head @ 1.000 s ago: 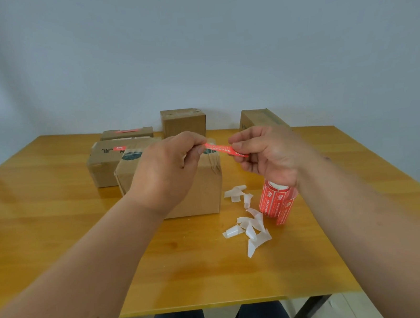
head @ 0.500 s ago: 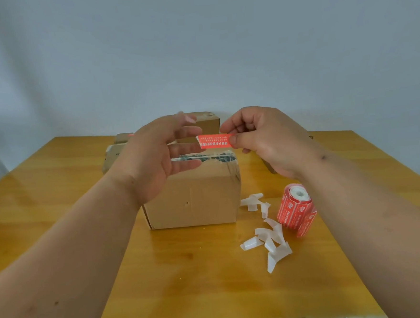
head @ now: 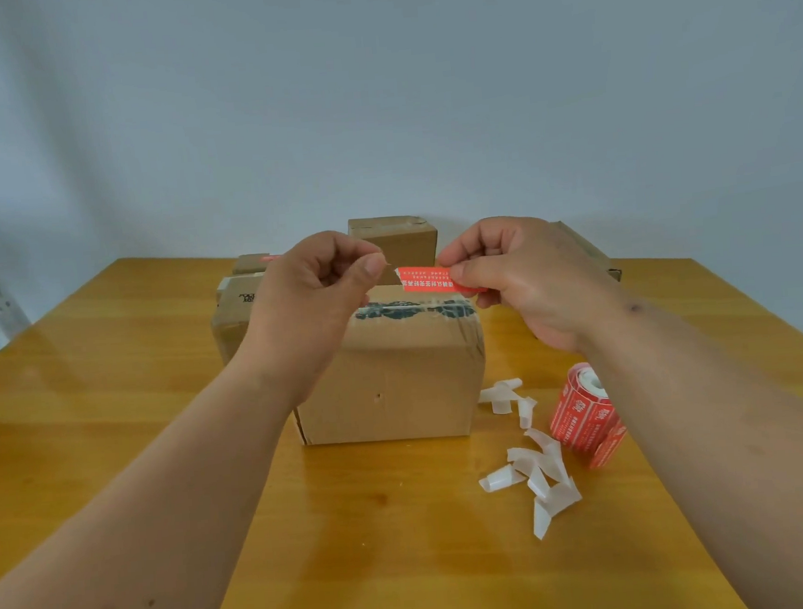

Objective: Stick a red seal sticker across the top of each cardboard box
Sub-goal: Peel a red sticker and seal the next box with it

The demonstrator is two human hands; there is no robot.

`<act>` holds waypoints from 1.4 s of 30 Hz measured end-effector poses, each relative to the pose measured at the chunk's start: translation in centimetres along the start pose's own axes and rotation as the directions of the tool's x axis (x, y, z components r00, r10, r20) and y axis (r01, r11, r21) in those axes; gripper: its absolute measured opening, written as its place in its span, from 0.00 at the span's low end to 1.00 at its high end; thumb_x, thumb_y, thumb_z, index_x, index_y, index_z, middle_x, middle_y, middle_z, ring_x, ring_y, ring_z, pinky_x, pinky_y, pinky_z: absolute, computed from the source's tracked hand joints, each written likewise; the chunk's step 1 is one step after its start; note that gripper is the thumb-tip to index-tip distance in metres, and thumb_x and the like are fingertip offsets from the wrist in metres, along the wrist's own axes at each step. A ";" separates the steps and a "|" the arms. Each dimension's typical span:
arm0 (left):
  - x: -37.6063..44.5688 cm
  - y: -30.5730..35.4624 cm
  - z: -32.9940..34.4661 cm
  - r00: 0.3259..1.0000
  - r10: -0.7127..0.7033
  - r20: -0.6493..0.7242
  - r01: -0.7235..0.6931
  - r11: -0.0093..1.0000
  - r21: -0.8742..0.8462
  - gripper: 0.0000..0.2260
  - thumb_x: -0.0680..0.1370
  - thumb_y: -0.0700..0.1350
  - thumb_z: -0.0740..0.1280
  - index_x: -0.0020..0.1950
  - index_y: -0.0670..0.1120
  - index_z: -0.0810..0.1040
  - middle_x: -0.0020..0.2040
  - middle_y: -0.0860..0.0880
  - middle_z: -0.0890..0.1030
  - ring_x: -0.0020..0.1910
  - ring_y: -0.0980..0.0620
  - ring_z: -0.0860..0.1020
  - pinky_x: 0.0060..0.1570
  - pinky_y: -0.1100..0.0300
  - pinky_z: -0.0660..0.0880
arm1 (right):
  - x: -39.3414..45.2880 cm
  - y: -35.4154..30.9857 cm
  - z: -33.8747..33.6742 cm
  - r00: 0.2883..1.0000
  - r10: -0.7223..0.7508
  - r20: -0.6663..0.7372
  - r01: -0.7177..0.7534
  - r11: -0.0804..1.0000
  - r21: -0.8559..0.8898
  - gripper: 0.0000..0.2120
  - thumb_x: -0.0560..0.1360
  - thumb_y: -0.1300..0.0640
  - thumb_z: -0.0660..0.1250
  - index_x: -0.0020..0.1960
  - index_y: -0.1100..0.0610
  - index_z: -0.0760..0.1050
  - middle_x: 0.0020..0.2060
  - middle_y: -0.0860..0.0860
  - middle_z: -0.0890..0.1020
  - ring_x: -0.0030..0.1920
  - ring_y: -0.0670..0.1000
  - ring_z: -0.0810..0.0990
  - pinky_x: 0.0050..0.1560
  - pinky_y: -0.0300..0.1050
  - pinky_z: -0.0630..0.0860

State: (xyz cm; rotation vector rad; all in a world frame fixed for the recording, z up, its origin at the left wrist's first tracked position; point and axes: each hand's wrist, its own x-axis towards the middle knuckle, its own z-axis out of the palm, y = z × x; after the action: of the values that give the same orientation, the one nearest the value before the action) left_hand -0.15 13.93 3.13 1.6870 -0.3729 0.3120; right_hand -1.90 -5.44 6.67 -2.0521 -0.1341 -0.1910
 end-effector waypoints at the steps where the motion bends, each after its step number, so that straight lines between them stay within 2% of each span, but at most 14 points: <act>1: -0.1 -0.1 0.0 0.999 0.038 -0.009 -0.038 0.999 0.023 0.04 0.78 0.44 0.68 0.46 0.53 0.80 0.39 0.48 0.80 0.37 0.55 0.77 0.40 0.63 0.78 | 0.0 0.0 0.0 1.000 0.013 0.004 -0.013 1.000 0.012 0.06 0.75 0.64 0.68 0.46 0.54 0.80 0.44 0.51 0.83 0.43 0.48 0.80 0.39 0.40 0.76; 4: -0.3 -0.5 0.1 0.989 0.147 -0.012 -0.144 0.978 0.154 0.07 0.79 0.44 0.67 0.45 0.55 0.79 0.37 0.49 0.80 0.38 0.48 0.78 0.42 0.52 0.78 | 0.0 0.2 0.1 0.998 0.053 0.022 -0.054 0.997 0.047 0.05 0.75 0.63 0.67 0.45 0.54 0.80 0.46 0.53 0.84 0.45 0.50 0.80 0.39 0.41 0.75; 7: -0.8 -0.7 0.2 0.960 0.278 -0.029 -0.259 0.923 0.285 0.09 0.79 0.43 0.67 0.44 0.57 0.76 0.35 0.55 0.80 0.37 0.55 0.79 0.39 0.56 0.78 | 0.0 0.3 0.3 0.997 0.077 0.025 -0.079 0.993 0.083 0.04 0.75 0.63 0.68 0.46 0.56 0.80 0.46 0.56 0.84 0.45 0.51 0.80 0.39 0.42 0.75; 9: -1.1 -0.9 0.3 0.912 0.409 -0.026 -0.371 0.851 0.371 0.05 0.79 0.41 0.68 0.46 0.52 0.78 0.36 0.55 0.81 0.37 0.55 0.80 0.37 0.60 0.75 | -0.1 0.4 0.4 0.997 0.081 0.020 -0.083 0.992 0.098 0.03 0.74 0.63 0.69 0.46 0.56 0.81 0.45 0.56 0.84 0.44 0.51 0.80 0.39 0.43 0.75; 11: -1.3 -1.1 0.3 0.853 0.522 -0.003 -0.464 0.761 0.452 0.02 0.78 0.40 0.68 0.47 0.45 0.80 0.37 0.51 0.82 0.36 0.52 0.79 0.35 0.58 0.73 | -0.1 0.6 0.5 0.996 0.081 0.025 -0.083 0.992 0.091 0.03 0.74 0.61 0.70 0.45 0.55 0.81 0.44 0.55 0.84 0.45 0.52 0.81 0.41 0.44 0.76; 14: -1.4 -1.5 0.3 0.783 0.621 0.033 -0.540 0.652 0.532 0.01 0.77 0.38 0.70 0.46 0.41 0.82 0.37 0.49 0.82 0.33 0.50 0.78 0.31 0.55 0.72 | -0.2 0.9 0.7 0.996 0.086 0.034 -0.089 0.991 0.096 0.03 0.74 0.60 0.70 0.45 0.54 0.82 0.44 0.54 0.85 0.45 0.52 0.81 0.43 0.45 0.76; 18: -1.5 -1.7 0.3 0.735 0.674 0.068 -0.585 0.580 0.567 0.02 0.77 0.36 0.70 0.46 0.40 0.83 0.38 0.48 0.83 0.33 0.48 0.79 0.29 0.54 0.74 | -0.5 0.9 0.7 0.994 0.098 0.045 -0.104 0.983 0.150 0.03 0.73 0.61 0.70 0.44 0.55 0.82 0.43 0.55 0.85 0.42 0.49 0.79 0.42 0.45 0.75; 28: -2.1 -2.0 1.0 0.703 0.711 0.029 -0.597 0.567 0.567 0.03 0.76 0.37 0.71 0.47 0.39 0.84 0.40 0.46 0.84 0.36 0.47 0.81 0.32 0.51 0.78 | -1.1 0.9 0.3 0.992 0.103 0.078 -0.117 0.974 0.196 0.04 0.74 0.62 0.70 0.43 0.55 0.82 0.47 0.59 0.84 0.43 0.51 0.78 0.41 0.43 0.75; 31: -2.2 -1.7 1.2 0.745 0.667 0.015 -0.577 0.633 0.517 0.03 0.76 0.39 0.71 0.48 0.40 0.83 0.42 0.48 0.84 0.38 0.50 0.81 0.36 0.53 0.78 | -1.3 1.0 0.0 0.991 0.104 0.082 -0.118 0.973 0.197 0.04 0.74 0.62 0.70 0.43 0.55 0.81 0.44 0.59 0.84 0.42 0.51 0.78 0.41 0.44 0.74; 33: -2.5 -1.3 1.7 0.816 0.579 -0.003 -0.516 0.729 0.451 0.05 0.76 0.42 0.71 0.50 0.44 0.83 0.44 0.54 0.83 0.41 0.54 0.81 0.40 0.59 0.79 | -1.5 1.1 -0.3 0.990 0.107 0.086 -0.123 0.970 0.208 0.03 0.73 0.63 0.70 0.43 0.56 0.81 0.43 0.58 0.84 0.41 0.51 0.78 0.41 0.44 0.74; 35: -2.8 -0.5 2.5 0.919 0.393 -0.034 -0.356 0.864 0.356 0.06 0.76 0.46 0.71 0.52 0.52 0.81 0.45 0.60 0.82 0.43 0.60 0.81 0.44 0.66 0.78 | -1.7 1.3 -0.7 0.990 0.109 0.091 -0.127 0.967 0.220 0.03 0.73 0.64 0.70 0.44 0.57 0.81 0.42 0.58 0.83 0.40 0.51 0.77 0.41 0.44 0.74; 37: -2.9 0.2 3.4 0.986 0.170 0.003 -0.165 0.952 0.260 0.07 0.76 0.47 0.71 0.53 0.57 0.79 0.44 0.59 0.82 0.45 0.62 0.80 0.44 0.72 0.75 | -2.1 1.5 -1.1 0.989 0.107 0.097 -0.127 0.964 0.235 0.04 0.73 0.65 0.70 0.44 0.58 0.81 0.39 0.57 0.82 0.38 0.50 0.76 0.39 0.43 0.73; 39: -3.0 0.8 4.1 0.996 0.021 0.082 -0.034 0.988 0.154 0.08 0.76 0.46 0.71 0.52 0.58 0.78 0.44 0.55 0.83 0.45 0.60 0.81 0.47 0.69 0.77 | -2.5 1.8 -1.6 0.989 0.108 0.102 -0.130 0.962 0.240 0.04 0.72 0.65 0.70 0.44 0.58 0.81 0.37 0.55 0.80 0.36 0.49 0.75 0.38 0.43 0.73; 42: -3.4 1.3 5.0 0.979 -0.103 0.178 0.112 0.993 -0.041 0.09 0.75 0.41 0.72 0.53 0.51 0.81 0.43 0.50 0.85 0.44 0.53 0.84 0.50 0.57 0.80 | -3.1 2.3 -2.5 0.987 0.119 0.108 -0.143 0.959 0.245 0.04 0.72 0.66 0.70 0.43 0.58 0.81 0.33 0.53 0.80 0.34 0.47 0.75 0.37 0.42 0.73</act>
State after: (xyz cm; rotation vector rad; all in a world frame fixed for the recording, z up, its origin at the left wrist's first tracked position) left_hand -3.81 9.05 2.18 1.6828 -0.4145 0.0734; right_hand -4.74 -8.75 5.21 -1.8083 -0.0749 0.0047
